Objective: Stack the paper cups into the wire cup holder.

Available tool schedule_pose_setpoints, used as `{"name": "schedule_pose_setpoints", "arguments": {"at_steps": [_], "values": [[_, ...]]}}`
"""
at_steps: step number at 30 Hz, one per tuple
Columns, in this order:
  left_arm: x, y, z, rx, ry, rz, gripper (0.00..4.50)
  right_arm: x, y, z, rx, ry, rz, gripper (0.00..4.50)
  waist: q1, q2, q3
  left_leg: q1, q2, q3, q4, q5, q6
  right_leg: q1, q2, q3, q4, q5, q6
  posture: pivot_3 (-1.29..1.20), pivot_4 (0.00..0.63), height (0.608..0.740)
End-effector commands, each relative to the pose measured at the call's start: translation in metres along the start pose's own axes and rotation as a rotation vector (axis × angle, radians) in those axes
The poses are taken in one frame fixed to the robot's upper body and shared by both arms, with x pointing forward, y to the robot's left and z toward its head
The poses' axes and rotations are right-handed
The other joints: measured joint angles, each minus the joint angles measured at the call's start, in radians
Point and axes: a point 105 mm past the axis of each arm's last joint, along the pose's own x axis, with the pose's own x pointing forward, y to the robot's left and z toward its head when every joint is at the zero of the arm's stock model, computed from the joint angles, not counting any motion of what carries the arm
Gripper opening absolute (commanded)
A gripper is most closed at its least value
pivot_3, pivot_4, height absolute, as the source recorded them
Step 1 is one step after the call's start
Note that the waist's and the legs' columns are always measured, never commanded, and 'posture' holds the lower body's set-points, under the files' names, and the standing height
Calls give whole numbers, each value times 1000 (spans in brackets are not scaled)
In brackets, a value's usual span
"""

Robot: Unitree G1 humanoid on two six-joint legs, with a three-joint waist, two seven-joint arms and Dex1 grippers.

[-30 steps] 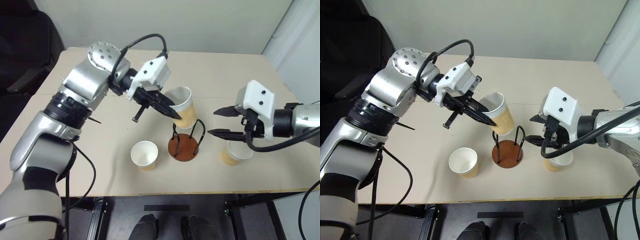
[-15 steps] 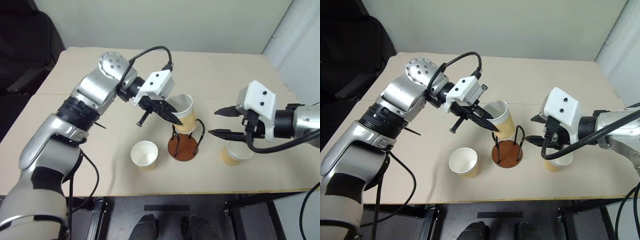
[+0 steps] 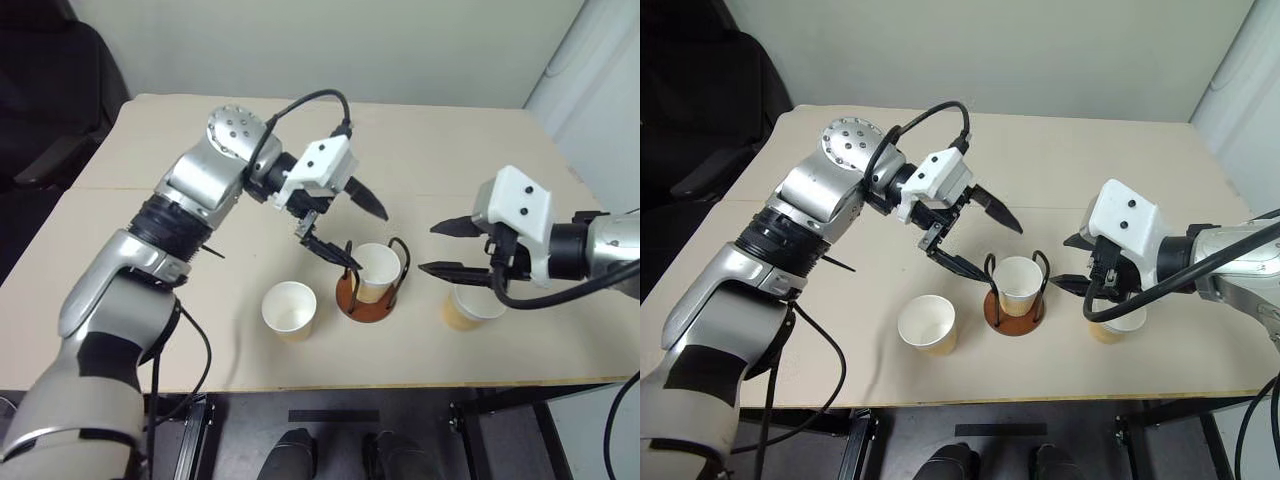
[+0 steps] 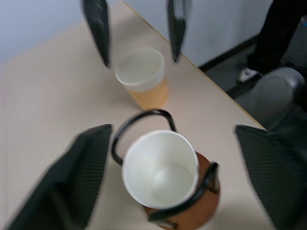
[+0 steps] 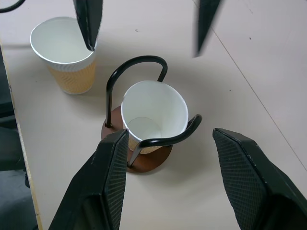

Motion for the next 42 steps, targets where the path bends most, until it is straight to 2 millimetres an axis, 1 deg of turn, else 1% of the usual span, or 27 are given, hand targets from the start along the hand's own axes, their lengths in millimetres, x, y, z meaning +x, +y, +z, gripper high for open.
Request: {"name": "schedule_pose_setpoints", "arguments": {"at_steps": [1, 4, 5, 7, 10, 11, 15, 20, 25, 35, 42], "values": [[-10, 6, 15, 10, -56, 37, 4480, -9, -5, 9, -43, -24, -50, 2792, 0, 0, 0, 0, 0, 0, 0, 0, 0, 0, 0, 0, 0, 0, 0, 0, 150, 740], [-23, 13, 26, -39, -152, 122, 4480, -11, -8, 7, -35, -13, -79, 2792, 0, 0, 0, 0, 0, 0, 0, 0, 0, 0, 0, 0, 0, 0, 0, 0, 150, 740], [-28, 11, 29, -52, -177, 127, 4480, -12, -8, 6, -30, -7, -83, 2792, 0, 0, 0, 0, 0, 0, 0, 0, 0, 0, 0, 0, 0, 0, 0, 0, 150, 740], [-36, 1, 32, -86, -207, 106, 4480, -16, -7, 3, -20, 7, -84, 2792, -1, 0, 0, 0, 0, 0, 0, 0, 0, 0, 0, 0, 0, 0, 0, 0, 150, 740], [-47, -12, 28, -140, -196, 117, 4480, -21, -4, -4, -9, 46, -79, 2792, -1, 0, 0, 0, 0, 1, -1, 0, 0, 0, 0, 0, 0, 0, 0, 0, 150, 740], [-49, -14, 27, -150, -189, 123, 4480, -21, -3, -5, -11, 58, -75, 2792, -1, 0, 0, 0, 0, 1, -1, 0, 0, 0, 0, 0, 0, 0, 1, 0, 150, 740], [-58, -18, 20, -185, -166, 167, 4480, -22, 5, -25, -61, 182, -45, 2792, 13, 0, 0, 0, 0, 0, 0, 0, 0, 1, 0, 0, 0, 0, 1, 0, 150, 740], [-61, -19, 18, -199, -157, 191, 4480, -23, 8, -40, -72, 240, -18, 2792, 14, 0, 0, 0, 0, 0, 2, 0, 0, 1, 0, 1, 0, 1, 2, 0, 150, 740], [-58, -22, 18, -199, -161, 185, 4480, -21, 13, -67, -84, 332, 37, 2792, 13, 0, 0, 1, 0, 1, 1, 0, 0, 2, 0, 1, 0, 1, 2, 0, 150, 740], [-57, -24, 18, -201, -153, 183, 4480, -18, 15, -91, -90, 389, 72, 2792, 13, 0, 0, 2, 0, 1, 2, 0, 0, 2, 0, 1, 0, 1, 3, 0, 150, 740], [-59, -23, 16, -204, -145, 194, 4480, -11, 14, -100, -61, 389, 88, 2792, 12, 0, 0, 2, 0, 1, 2, 0, 1, 3, 0, 1, 0, 2, 3, 0, 150, 740]]}}
